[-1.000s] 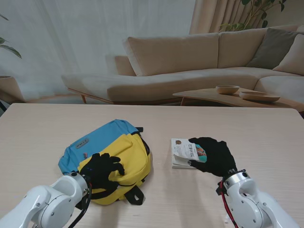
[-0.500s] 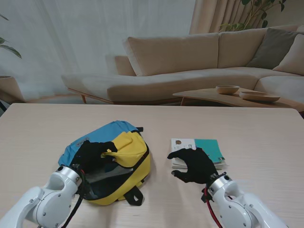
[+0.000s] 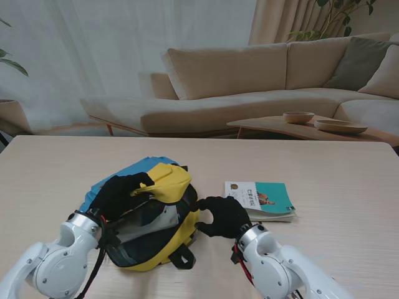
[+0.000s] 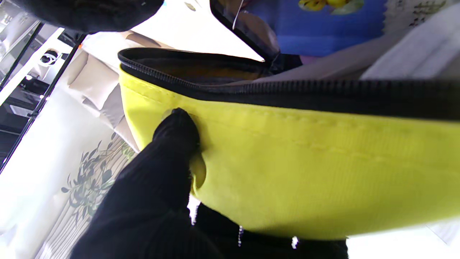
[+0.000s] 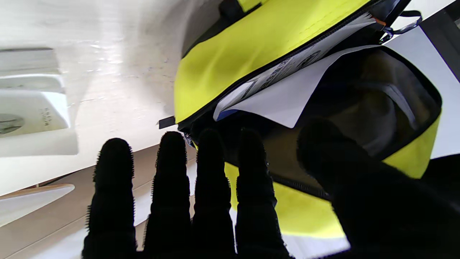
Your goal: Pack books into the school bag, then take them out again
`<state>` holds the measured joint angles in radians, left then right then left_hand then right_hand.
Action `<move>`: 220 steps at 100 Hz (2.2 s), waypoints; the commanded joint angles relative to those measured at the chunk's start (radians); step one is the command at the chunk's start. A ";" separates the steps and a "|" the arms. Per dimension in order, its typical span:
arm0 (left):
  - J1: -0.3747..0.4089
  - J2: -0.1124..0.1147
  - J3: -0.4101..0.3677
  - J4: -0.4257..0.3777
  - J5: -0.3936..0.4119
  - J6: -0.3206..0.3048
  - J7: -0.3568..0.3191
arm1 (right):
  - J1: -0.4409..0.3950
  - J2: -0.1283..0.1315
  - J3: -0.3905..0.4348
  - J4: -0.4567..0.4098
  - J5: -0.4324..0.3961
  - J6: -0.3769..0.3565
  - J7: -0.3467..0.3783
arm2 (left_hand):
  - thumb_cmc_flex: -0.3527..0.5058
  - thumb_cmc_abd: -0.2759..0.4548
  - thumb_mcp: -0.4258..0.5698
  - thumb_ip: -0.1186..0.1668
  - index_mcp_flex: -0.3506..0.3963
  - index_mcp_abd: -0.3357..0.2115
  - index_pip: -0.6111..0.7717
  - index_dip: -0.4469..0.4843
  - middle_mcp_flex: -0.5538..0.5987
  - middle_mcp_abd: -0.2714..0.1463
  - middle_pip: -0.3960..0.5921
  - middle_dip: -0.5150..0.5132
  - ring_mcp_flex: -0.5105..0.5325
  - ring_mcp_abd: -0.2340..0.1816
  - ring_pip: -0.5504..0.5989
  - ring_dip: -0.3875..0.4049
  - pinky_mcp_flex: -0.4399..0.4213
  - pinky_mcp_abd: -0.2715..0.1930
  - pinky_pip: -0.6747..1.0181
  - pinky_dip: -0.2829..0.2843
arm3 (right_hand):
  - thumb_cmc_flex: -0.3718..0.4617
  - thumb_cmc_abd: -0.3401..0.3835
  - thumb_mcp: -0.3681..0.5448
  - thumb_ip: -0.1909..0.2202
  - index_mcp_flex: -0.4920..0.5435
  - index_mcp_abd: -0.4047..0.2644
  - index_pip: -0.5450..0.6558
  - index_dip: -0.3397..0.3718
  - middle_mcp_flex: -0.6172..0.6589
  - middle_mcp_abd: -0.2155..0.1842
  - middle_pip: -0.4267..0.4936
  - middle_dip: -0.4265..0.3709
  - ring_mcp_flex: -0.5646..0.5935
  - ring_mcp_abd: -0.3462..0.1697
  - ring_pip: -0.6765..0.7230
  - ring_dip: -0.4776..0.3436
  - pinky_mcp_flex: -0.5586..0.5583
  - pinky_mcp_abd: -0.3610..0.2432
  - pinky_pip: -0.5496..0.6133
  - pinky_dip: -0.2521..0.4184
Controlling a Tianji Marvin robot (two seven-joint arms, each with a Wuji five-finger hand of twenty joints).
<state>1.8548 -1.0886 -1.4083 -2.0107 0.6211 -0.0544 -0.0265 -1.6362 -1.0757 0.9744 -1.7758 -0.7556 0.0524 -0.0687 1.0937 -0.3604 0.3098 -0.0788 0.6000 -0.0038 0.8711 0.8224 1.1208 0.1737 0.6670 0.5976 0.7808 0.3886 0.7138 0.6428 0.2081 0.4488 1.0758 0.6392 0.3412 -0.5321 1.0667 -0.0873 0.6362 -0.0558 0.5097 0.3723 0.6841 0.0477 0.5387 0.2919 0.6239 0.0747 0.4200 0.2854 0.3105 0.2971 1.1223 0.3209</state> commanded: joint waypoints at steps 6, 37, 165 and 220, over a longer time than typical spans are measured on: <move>0.008 -0.007 -0.006 -0.046 -0.024 -0.018 -0.033 | 0.032 -0.030 -0.062 0.020 0.002 0.049 -0.002 | 0.081 0.072 -0.017 -0.002 -0.014 -0.071 0.119 0.068 0.062 0.001 0.001 -0.009 0.028 0.017 0.023 -0.015 -0.004 0.038 0.047 -0.019 | 0.032 0.008 0.030 0.037 -0.001 0.022 -0.022 -0.009 0.022 0.031 -0.020 0.001 0.021 0.010 0.010 0.010 0.013 -0.001 0.030 0.028; 0.044 -0.003 -0.025 -0.076 0.011 -0.031 -0.047 | 0.155 -0.078 -0.226 0.107 0.002 0.263 -0.110 | 0.090 0.079 -0.037 0.002 -0.022 -0.072 0.126 0.070 0.054 -0.020 0.010 0.000 0.021 0.013 0.024 -0.018 -0.010 0.035 0.045 -0.023 | 0.035 -0.042 -0.015 0.024 -0.319 0.023 -0.069 -0.074 -0.166 0.038 0.131 0.065 -0.043 0.022 0.178 0.096 0.026 -0.034 0.172 0.126; 0.067 -0.024 -0.050 -0.029 0.093 -0.002 0.097 | 0.048 -0.127 -0.078 0.049 0.118 -0.046 -0.367 | 0.087 0.072 -0.037 0.006 -0.019 -0.067 0.125 0.065 0.065 -0.022 0.033 0.014 0.030 0.022 0.036 -0.012 -0.006 0.041 0.054 -0.022 | 0.259 -0.474 0.503 0.336 0.510 -0.117 0.662 0.759 0.331 0.010 0.528 0.394 0.313 0.077 0.874 0.149 0.237 0.031 0.427 0.265; 0.082 -0.026 -0.052 -0.035 0.163 0.050 0.134 | 0.006 -0.134 0.142 -0.104 0.059 -0.078 -0.498 | 0.089 0.077 -0.027 0.002 -0.030 -0.054 0.131 0.064 0.059 -0.027 0.039 0.017 0.028 0.015 0.043 -0.012 -0.005 0.040 0.058 -0.019 | 0.263 -0.471 0.503 0.359 0.527 -0.127 0.646 0.804 0.337 0.007 0.522 0.412 0.312 0.080 0.890 0.143 0.238 0.032 0.435 0.270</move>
<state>1.9266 -1.1084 -1.4571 -2.0325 0.7870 -0.0100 0.1234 -1.6488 -1.2015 1.0928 -1.8622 -0.6996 -0.0359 -0.5619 1.1164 -0.3459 0.2675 -0.0788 0.5765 -0.0130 0.9083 0.8420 1.1353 0.1638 0.6796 0.5970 0.7815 0.3886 0.7173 0.6394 0.2114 0.4532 1.0880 0.6272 0.5934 -0.9869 1.4331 0.2598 1.0967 -0.2496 1.0062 1.0656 0.9945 0.0579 1.0431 0.6890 0.8974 0.1563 1.2752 0.4357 0.5473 0.3263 1.5123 0.5717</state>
